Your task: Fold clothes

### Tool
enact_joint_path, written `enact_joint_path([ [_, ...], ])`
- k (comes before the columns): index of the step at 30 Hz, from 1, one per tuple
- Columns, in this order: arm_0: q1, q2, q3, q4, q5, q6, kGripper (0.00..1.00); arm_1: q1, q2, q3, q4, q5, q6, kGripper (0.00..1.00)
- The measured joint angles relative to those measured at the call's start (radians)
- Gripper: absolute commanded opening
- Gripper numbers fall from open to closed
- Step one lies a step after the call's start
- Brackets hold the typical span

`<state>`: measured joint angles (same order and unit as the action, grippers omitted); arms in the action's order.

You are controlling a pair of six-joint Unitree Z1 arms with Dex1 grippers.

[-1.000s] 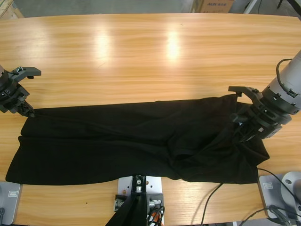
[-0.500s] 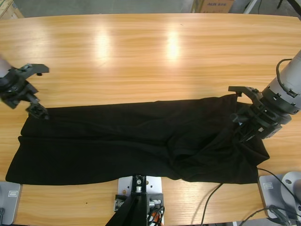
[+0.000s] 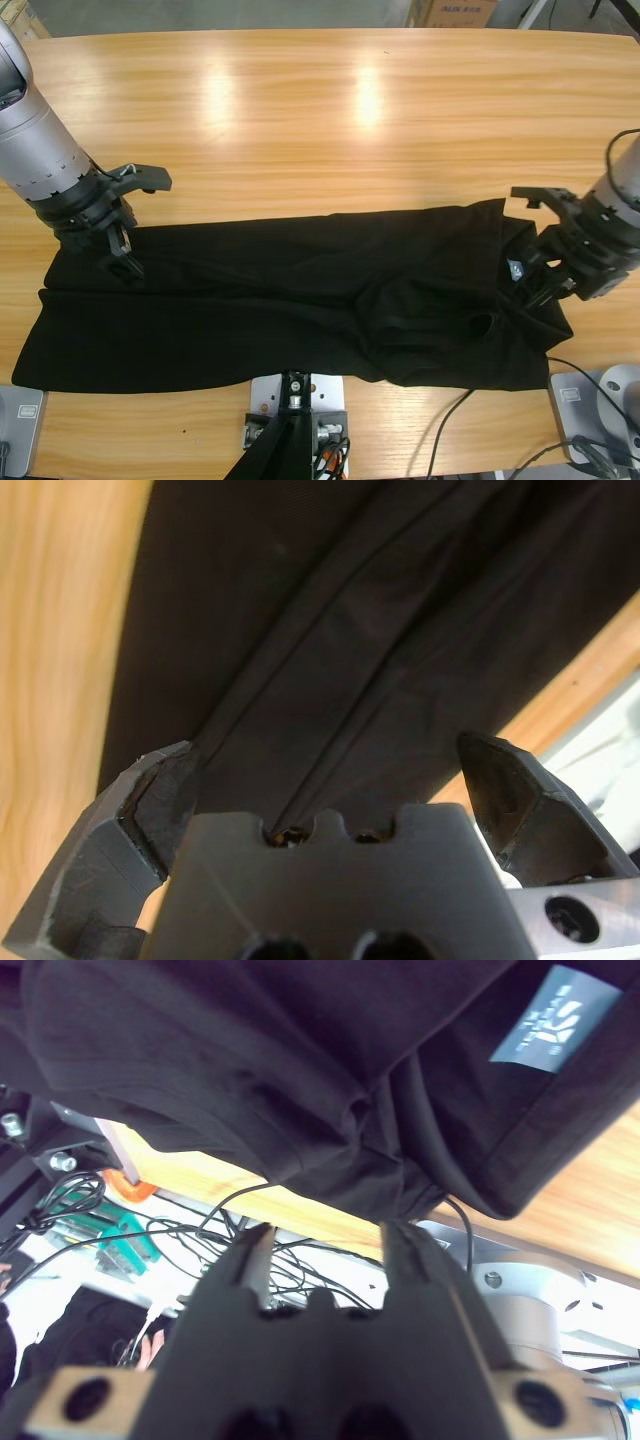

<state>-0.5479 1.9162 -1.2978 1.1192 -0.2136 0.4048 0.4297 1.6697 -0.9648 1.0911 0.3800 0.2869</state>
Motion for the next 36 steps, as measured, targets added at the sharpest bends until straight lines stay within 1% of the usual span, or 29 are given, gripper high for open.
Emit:
enact_joint_path([
  [3, -0.017, 0.0, -0.019, 0.0, -0.083, 0.032, 0.987, 0.001, -0.035, -0.001, 0.0, -0.005, 0.005, 1.0],
  [5, -0.029, 0.001, -0.037, 0.0, -0.11, 0.039, 0.987, 0.001, -0.043, -0.001, 0.0, -0.005, 0.005, 1.0],
  [10, -0.044, 0.049, -0.067, 0.0, -0.122, 0.045, 0.987, 0.001, -0.043, -0.001, -0.014, -0.005, 0.005, 1.0],
  [13, -0.065, 0.089, -0.111, 0.0, -0.123, 0.045, 0.987, 0.001, -0.043, -0.001, -0.024, -0.005, 0.005, 1.0],
  [17, -0.115, 0.134, -0.175, 0.003, -0.139, 0.045, 0.987, 0.001, -0.039, -0.001, -0.039, -0.005, 0.005, 1.0],
  [21, -0.145, 0.171, -0.24, 0.044, -0.166, 0.051, 0.987, 0.001, -0.038, -0.001, -0.043, -0.005, 0.005, 1.0],
  [30, -0.175, 0.221, -0.248, 0.108, -0.214, 0.086, 0.987, 0.001, -0.035, -0.001, -0.049, -0.005, 0.005, 1.0],
  [36, -0.188, 0.252, -0.254, 0.117, -0.232, 0.088, 0.987, 0.001, -0.035, -0.001, -0.049, -0.005, 0.005, 1.0],
])
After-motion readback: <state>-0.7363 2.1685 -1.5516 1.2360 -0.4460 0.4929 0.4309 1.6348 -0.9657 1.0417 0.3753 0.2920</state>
